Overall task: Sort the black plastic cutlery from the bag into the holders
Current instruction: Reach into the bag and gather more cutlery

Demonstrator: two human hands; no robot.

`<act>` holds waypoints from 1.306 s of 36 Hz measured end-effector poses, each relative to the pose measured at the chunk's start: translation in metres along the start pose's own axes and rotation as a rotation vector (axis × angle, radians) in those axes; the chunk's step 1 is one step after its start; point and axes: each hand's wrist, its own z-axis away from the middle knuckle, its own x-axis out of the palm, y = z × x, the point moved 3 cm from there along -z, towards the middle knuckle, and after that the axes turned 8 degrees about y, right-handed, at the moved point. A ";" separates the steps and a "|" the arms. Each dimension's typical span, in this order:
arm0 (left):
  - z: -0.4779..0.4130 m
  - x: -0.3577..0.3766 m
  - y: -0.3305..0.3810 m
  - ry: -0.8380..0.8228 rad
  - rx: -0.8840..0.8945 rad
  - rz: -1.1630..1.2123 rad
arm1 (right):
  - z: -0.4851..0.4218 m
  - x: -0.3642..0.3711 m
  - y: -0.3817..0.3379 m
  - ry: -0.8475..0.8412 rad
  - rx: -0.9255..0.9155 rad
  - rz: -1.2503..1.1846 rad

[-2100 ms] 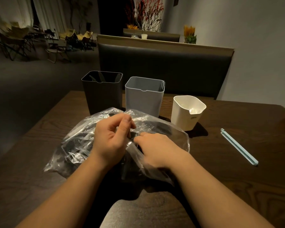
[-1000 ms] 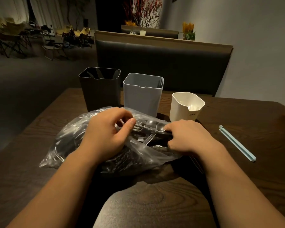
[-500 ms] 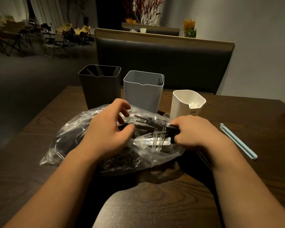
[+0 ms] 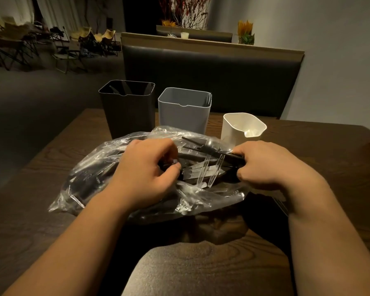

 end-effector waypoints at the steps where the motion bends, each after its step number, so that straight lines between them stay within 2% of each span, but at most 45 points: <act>1: 0.000 0.000 0.000 -0.020 0.022 -0.018 | 0.001 -0.001 0.002 -0.005 0.010 -0.008; 9: 0.002 0.002 -0.001 -0.195 0.069 -0.118 | 0.004 -0.007 0.014 -0.043 0.074 -0.095; 15: 0.003 0.009 0.004 -0.159 0.087 -0.166 | 0.002 -0.002 0.014 -0.035 0.070 -0.131; 31: 0.004 0.015 -0.004 -0.319 0.004 -0.291 | 0.010 -0.012 0.028 -0.025 0.102 -0.273; 39: 0.001 0.014 0.012 -0.041 0.129 -0.181 | 0.014 -0.020 0.030 0.067 0.055 -0.354; 44: 0.001 0.004 0.016 0.258 0.112 0.020 | 0.006 -0.017 0.035 0.202 0.014 -0.365; 47: 0.002 -0.002 0.019 0.387 0.150 0.053 | 0.003 -0.014 0.038 0.230 0.024 -0.471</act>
